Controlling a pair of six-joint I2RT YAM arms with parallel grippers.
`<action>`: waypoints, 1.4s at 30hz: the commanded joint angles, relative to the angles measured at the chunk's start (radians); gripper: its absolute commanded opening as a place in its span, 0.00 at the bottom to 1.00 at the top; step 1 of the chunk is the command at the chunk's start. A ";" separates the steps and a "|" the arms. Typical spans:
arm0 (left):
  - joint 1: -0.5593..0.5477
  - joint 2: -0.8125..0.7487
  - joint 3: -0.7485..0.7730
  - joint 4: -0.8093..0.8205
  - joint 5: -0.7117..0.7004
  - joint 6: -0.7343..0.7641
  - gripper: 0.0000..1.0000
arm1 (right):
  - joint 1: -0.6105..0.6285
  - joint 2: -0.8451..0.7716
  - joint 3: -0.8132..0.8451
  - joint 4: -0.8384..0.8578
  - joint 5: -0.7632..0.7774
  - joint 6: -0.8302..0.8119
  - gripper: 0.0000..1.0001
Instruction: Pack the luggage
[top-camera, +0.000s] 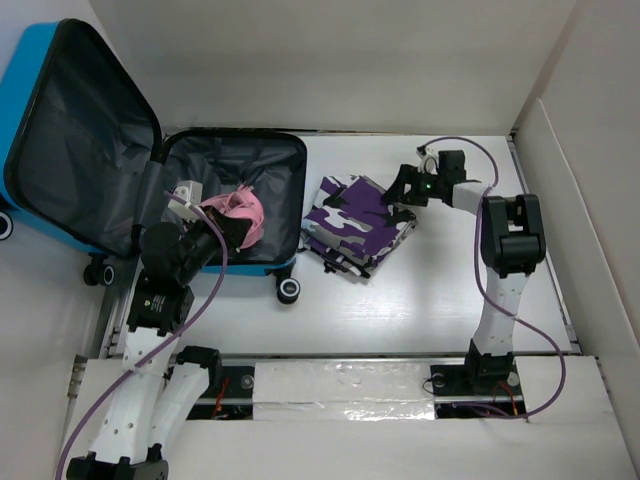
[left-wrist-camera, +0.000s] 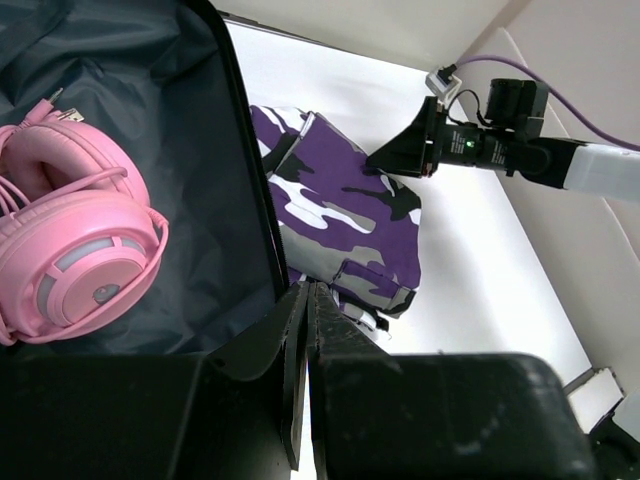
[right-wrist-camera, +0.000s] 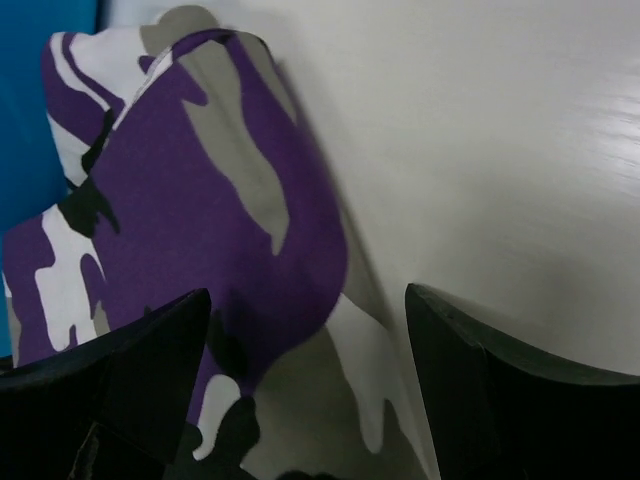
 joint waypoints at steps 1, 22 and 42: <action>-0.001 -0.009 0.000 0.059 0.021 -0.007 0.00 | 0.018 0.028 -0.007 0.017 -0.062 0.021 0.84; -0.012 0.216 0.148 0.353 0.240 -0.199 0.06 | -0.205 -0.410 -0.767 0.789 0.109 0.602 0.00; -0.776 0.857 0.333 0.305 -0.564 -0.108 0.40 | -0.195 -0.439 -0.743 0.531 0.139 0.426 0.94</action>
